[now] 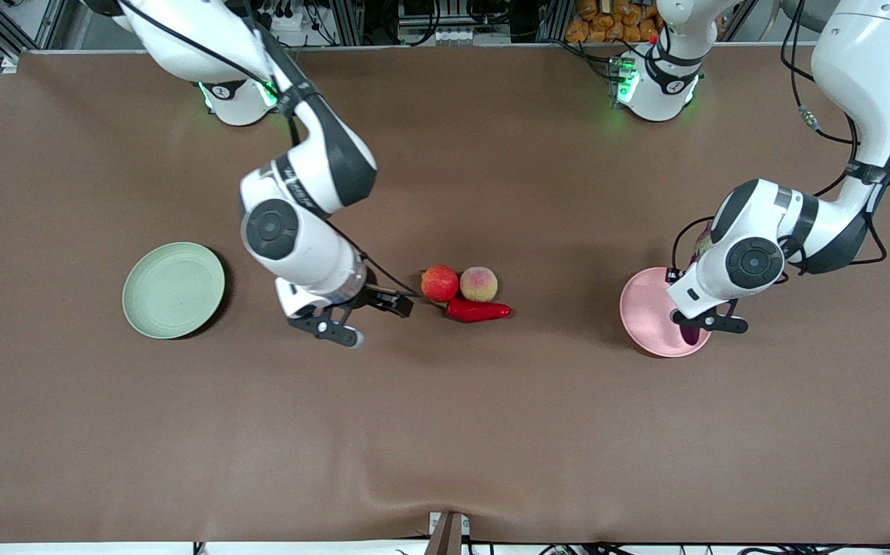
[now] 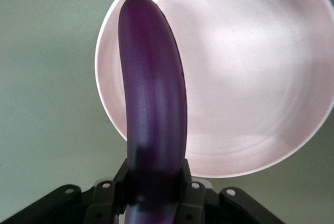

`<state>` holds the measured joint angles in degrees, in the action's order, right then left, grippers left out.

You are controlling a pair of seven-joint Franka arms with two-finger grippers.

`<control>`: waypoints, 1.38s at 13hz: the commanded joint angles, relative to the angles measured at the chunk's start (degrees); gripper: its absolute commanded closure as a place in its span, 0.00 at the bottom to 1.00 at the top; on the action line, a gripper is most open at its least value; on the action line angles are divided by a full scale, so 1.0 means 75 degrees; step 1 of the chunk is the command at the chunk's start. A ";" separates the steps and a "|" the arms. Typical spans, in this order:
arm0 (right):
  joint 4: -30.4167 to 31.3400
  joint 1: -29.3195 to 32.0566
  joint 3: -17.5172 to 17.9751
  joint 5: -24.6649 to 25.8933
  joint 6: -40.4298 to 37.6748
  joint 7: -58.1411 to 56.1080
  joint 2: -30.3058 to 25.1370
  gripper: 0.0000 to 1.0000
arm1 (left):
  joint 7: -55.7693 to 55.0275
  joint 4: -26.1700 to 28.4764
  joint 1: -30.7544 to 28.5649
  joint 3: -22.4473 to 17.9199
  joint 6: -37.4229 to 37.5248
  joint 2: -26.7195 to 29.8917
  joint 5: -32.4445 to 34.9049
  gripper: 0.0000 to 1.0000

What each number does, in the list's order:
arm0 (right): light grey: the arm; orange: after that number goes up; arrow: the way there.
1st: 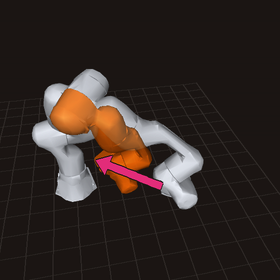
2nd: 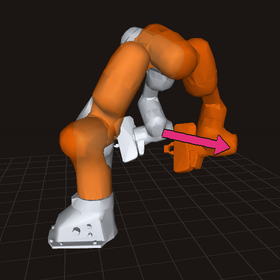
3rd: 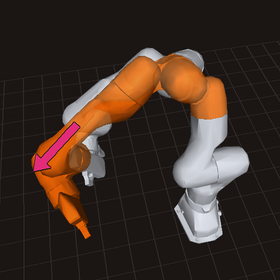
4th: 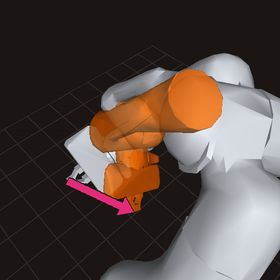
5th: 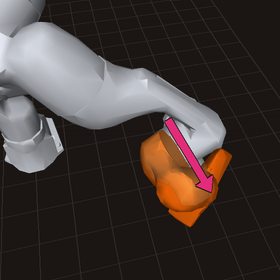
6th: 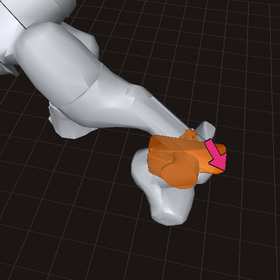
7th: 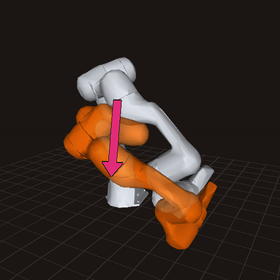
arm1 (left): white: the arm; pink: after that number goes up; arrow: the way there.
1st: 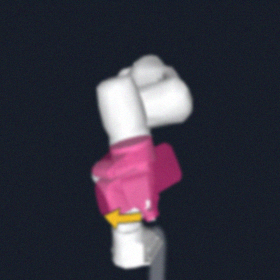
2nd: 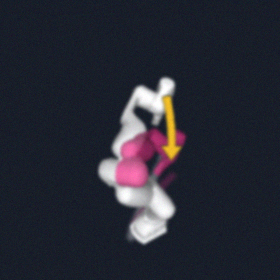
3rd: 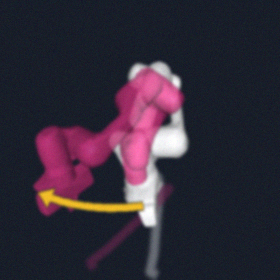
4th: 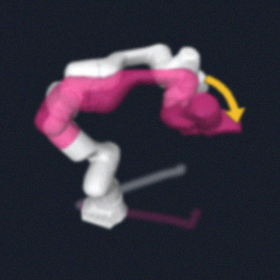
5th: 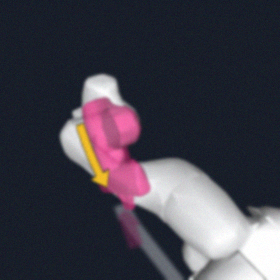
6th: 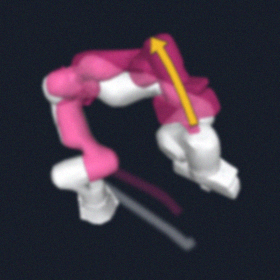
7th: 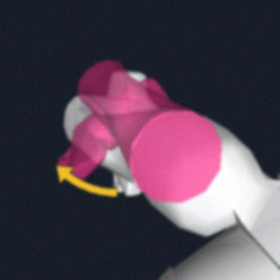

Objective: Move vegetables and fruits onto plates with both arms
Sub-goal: 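Lower the eggplant onto the pink plate while the right gripper grasps the apple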

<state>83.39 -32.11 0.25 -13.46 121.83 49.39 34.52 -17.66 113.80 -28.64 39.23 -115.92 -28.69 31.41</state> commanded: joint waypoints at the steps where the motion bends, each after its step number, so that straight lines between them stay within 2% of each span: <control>1: -0.0232 -0.0498 -0.0092 -0.0115 0.0486 0.1074 0.0517 0.00 | -0.0023 -0.0021 -0.0084 0.0031 -0.0083 -0.0228 0.0171 1.00; 3: -0.0232 -0.0827 -0.0092 -0.0139 0.1109 0.2268 0.0892 0.00 | -0.0036 -0.0010 -0.0096 -0.0015 -0.0235 -0.0323 0.0171 1.00; 7: -0.0220 -0.0875 -0.0080 -0.0186 0.1029 0.3935 0.0987 0.00 | -0.0082 -0.0033 -0.0096 -0.0028 -0.0294 -0.0382 0.0194 0.98; 8: -0.0220 -0.0875 -0.0080 -0.0186 0.0890 0.4054 0.0987 0.00 | -0.0175 -0.0033 -0.0119 -0.0028 -0.0341 -0.0405 0.0194 0.76; 9: -0.0220 -0.0864 -0.0080 -0.0163 0.0587 0.4009 0.0987 0.00 | -0.0234 -0.0033 -0.0142 -0.0039 -0.0353 -0.0440 0.0206 0.49; 11: -0.0209 -0.1038 -0.0092 -0.0057 0.0361 0.3809 0.0987 0.00 | -0.0328 -0.0045 -0.0143 -0.0039 -0.0388 -0.0441 0.0206 0.00; 18: -0.0232 -0.1145 -0.0080 -0.0151 0.0396 0.3973 0.1409 0.00 | -0.0329 -0.0383 -0.0143 -0.0028 -0.0295 -0.0300 0.0159 0.00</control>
<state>82.76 -39.94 -0.03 -13.71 125.03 78.23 43.91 -19.13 112.33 -29.19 38.45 -118.74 -31.58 31.42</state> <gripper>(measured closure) 0.000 0.000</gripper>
